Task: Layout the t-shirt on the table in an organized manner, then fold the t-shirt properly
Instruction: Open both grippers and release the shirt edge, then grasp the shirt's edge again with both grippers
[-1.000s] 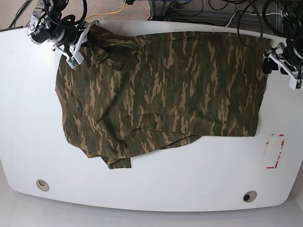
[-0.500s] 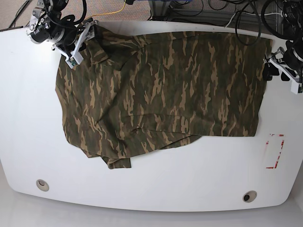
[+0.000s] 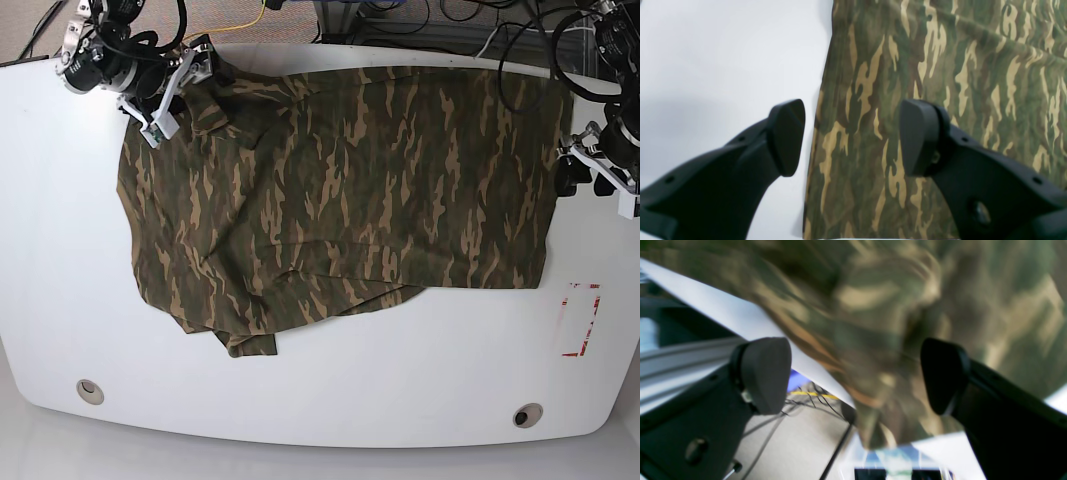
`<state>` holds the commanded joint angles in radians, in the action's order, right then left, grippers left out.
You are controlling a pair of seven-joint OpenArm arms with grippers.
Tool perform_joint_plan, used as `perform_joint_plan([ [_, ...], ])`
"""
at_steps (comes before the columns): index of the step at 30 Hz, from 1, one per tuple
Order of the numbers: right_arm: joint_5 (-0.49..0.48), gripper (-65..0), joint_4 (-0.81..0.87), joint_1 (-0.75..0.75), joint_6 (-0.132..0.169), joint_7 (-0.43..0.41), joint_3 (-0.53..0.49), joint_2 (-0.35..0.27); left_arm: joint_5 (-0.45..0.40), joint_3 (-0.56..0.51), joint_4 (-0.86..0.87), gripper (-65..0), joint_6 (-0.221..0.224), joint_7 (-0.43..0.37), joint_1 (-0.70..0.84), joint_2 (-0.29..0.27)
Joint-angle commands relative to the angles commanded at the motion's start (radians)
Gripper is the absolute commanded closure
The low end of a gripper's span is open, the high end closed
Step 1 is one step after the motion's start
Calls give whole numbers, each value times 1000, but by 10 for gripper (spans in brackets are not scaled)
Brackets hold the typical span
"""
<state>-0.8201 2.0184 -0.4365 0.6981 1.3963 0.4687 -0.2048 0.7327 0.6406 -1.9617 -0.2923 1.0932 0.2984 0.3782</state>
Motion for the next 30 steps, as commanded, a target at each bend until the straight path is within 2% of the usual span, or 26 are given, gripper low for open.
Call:
perform_joint_plan([
  [5,2,-590,-3,-3,0,0,0,0,2,6,0,-417,-2,8,52,5],
  [8,3,-590,-5,-6,0,0,0,0,2,49,0,-417,-5,8,89,3],
  [10,5,-588,-6,-8,0,0,0,0,0,77,0,-417,-46,6,109,2],
  [13,37,-553,-6,-8,0,0,0,6,-6,109,0,-415,-141,6,133,0],
  [14,44,-542,-6,-8,0,0,0,6,-6,114,0,-415,-153,6,138,0],
  [15,68,-509,-6,-8,0,0,0,6,-6,124,0,-415,-187,6,147,0],
  [17,92,-469,-6,-8,0,0,0,8,-6,137,0,-415,-215,6,157,0],
  [18,106,-430,-6,-8,0,0,0,8,-6,146,0,-415,-229,6,163,0],
  [24,161,-303,-6,-8,0,-4,-3,6,-8,164,0,-415,-232,5,183,0],
  [30,210,-113,-6,-3,0,-4,-5,6,-8,166,3,-415,-233,3,210,0],
])
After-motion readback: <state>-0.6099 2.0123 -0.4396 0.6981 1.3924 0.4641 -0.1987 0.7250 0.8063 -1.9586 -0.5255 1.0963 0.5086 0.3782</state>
